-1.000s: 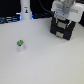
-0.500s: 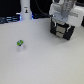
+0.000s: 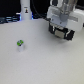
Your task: Open the kcup holder, insert the kcup into the holder, and close the kcup holder
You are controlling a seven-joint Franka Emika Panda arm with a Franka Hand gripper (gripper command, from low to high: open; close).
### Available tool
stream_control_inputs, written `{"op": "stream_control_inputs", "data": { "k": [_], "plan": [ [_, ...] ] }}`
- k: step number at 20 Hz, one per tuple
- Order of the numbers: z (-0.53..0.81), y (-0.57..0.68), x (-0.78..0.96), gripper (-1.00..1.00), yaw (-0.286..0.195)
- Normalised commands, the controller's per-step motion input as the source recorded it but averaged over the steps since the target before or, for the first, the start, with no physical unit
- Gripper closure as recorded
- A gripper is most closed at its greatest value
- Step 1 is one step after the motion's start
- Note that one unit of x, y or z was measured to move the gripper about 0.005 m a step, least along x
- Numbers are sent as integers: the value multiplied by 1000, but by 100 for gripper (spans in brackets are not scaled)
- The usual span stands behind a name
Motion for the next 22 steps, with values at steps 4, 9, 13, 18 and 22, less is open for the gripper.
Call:
{"op": "stream_control_inputs", "data": {
  "k": [4, 9, 13, 18, 22],
  "plan": [
    [158, -313, 812, 100, -57],
    [198, -359, 931, 100, -72],
    [226, -355, 914, 100, -73],
    [262, -185, 768, -100, -67],
    [238, 30, 297, -100, -56]
  ]
}}
